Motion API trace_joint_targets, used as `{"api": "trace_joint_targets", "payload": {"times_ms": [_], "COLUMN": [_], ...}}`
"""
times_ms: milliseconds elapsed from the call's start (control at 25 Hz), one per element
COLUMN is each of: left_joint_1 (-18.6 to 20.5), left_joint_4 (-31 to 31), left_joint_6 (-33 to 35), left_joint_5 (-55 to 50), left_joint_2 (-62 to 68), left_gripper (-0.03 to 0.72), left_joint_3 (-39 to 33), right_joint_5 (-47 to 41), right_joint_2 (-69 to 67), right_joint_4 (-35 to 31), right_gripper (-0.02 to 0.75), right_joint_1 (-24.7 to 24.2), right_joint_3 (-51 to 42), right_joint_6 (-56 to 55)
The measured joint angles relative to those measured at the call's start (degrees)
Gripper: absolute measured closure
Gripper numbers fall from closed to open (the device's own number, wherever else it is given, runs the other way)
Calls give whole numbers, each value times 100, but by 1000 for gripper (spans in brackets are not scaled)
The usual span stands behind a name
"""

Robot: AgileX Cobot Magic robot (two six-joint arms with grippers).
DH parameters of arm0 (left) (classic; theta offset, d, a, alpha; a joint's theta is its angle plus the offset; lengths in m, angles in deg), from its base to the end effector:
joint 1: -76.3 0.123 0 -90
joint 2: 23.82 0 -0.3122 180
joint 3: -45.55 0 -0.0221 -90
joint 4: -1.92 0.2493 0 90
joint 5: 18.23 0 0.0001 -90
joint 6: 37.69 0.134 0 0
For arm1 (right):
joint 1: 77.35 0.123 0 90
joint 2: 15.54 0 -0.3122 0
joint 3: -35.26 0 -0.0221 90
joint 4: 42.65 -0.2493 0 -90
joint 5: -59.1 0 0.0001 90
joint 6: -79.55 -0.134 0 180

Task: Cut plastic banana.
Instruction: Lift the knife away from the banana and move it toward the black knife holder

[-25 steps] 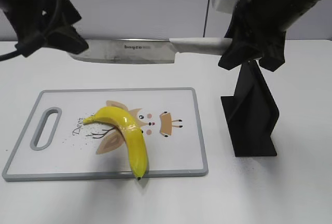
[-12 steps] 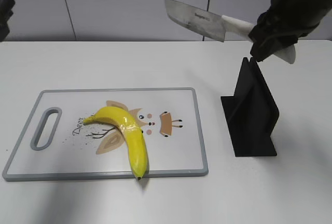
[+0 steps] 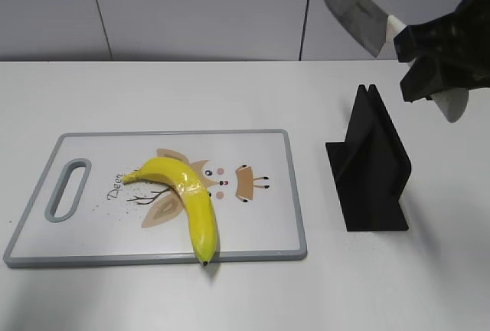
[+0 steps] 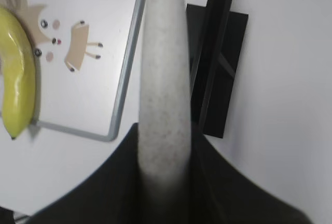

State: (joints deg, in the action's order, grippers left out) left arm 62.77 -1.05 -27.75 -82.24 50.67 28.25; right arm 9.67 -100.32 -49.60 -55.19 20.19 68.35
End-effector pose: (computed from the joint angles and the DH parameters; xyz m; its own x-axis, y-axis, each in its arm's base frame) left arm 0.2136 -0.0578 0.3160 -0.8387 0.3561 -0.4121 0.3826 0.9237 0.0196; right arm 0.2635 0.1206 0.2985 -0.8784 -0.0662 -0.4733 -0.1882 0.9582 0.2153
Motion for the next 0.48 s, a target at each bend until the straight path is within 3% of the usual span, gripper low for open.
{"api": "trace_joint_targets", "payload": {"times_ms": [240,480], "left_joint_1": [7,7], "left_joint_4": [-301,-402], "left_joint_6": [18,18], "left_joint_5": [846,493], "left_joint_2": [-1746,-3668], "left_gripper": [100,100], "left_joint_3": [-1499,-2460], "right_joint_5": [688,762], "right_joint_2": [423,423], "right_joint_4": [24,529], "right_gripper": [549,549], "right_joint_1": [0,0], "right_joint_3": [-837,-1041], "right_joint_6": [-684,-1299]}}
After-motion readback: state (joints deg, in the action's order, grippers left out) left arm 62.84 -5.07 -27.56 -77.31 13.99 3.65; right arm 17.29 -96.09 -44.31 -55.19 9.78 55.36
